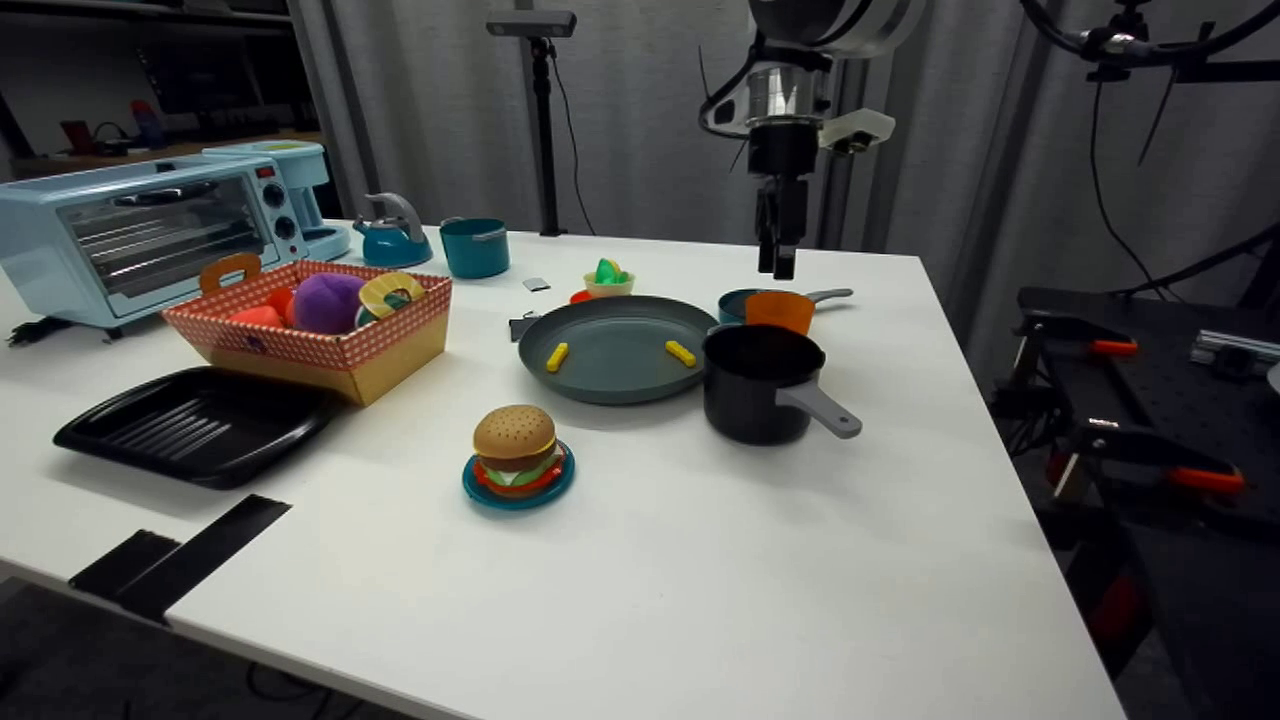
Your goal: Pour the contents of the cup into the pot
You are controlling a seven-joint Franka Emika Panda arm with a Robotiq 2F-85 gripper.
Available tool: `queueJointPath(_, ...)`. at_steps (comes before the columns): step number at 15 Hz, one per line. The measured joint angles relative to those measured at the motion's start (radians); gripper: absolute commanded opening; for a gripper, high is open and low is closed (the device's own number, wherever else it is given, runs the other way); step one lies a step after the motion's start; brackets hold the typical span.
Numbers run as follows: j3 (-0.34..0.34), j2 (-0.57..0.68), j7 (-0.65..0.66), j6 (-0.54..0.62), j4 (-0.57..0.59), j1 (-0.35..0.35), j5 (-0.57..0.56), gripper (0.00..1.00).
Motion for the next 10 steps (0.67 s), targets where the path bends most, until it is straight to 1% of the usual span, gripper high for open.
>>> queueJointPath(2, 0.001, -0.03, 0.0, -0.045, -0.003, -0.004, 0.026, 1.0)
queueJointPath(6, -0.015, -0.112, 0.005, -0.127, -0.02, -0.003, 0.031, 1.0)
queueJointPath(8, -0.031, -0.149, 0.019, -0.157, -0.031, 0.004, 0.028, 1.0)
queueJointPath(10, -0.049, -0.178, 0.059, -0.169, -0.046, 0.022, 0.0, 1.0)
